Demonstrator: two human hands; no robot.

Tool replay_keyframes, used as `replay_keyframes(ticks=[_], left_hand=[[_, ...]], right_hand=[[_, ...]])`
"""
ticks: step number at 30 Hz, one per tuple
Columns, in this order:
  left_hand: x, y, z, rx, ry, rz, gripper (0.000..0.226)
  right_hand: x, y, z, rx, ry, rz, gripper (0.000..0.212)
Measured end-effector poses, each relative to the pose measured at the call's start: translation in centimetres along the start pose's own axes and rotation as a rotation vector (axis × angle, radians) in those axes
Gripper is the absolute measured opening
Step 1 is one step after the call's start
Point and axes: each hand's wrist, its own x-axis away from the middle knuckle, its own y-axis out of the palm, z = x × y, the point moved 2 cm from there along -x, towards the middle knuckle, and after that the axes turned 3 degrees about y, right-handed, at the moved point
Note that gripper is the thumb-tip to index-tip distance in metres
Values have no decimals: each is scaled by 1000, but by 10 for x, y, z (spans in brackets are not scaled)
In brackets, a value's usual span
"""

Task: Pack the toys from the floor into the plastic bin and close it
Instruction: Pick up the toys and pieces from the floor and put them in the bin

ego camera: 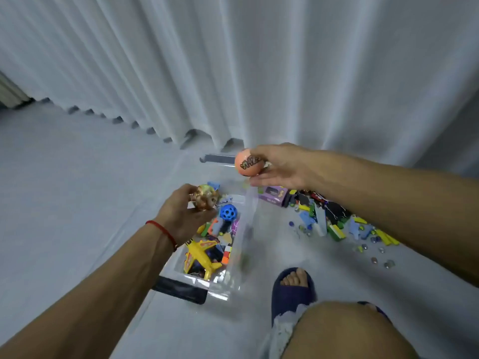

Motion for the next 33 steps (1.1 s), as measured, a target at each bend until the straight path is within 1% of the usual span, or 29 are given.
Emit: replay_keyframes(ticks=[1,2,3,6,8,9,11,13,15,18,21,23,25,27,29,31,33], left_hand=[[5,-9,8,-12,45,15,21],[8,-15,12,-6,79,25,30],[12,-18,15,-4,88,28,32],[17,-20,18,-51,102,29,23],[22,-15,14,-94,133,1,13],[25,-12,12,-116,159,8,9],[23,-8,3,-182,197,44,12],[16,-2,-12,-249,241,76,12],[11,10,-30,-316,279,68,12],[6,44,-65,-415,324,-52,23],[-5,92,-104,-547,411,-199,24],[-18,122,-135,-659,396,-279,22],[-36,145,-168,-823,330,-373,19],[-60,159,-200,-1036,276,-422,20],[-86,165,-227,-1239,280,-442,22],[-112,169,-254,-1423,354,-505,27],[-134,175,-279,-1577,515,-623,34]], right_hand=[[5,17,-7,41,-22,42,12],[10,30,-11,74,-39,85,11],[13,38,-14,117,-54,115,12],[24,38,-12,322,-59,117,21],[36,19,-7,461,-42,136,32],[43,6,-4,513,-33,157,32],[56,-29,7,581,-22,212,28],[67,-69,22,607,3,263,23],[74,-109,41,641,64,286,21],[76,-168,69,702,140,322,19],[63,-218,107,736,97,454,22],[52,-240,141,772,105,529,20],[39,-258,181,782,165,565,18],[25,-271,219,803,270,548,30],[12,-282,253,880,336,537,46],[-2,-293,280,914,375,569,57],[-18,-300,306,899,401,621,70]])
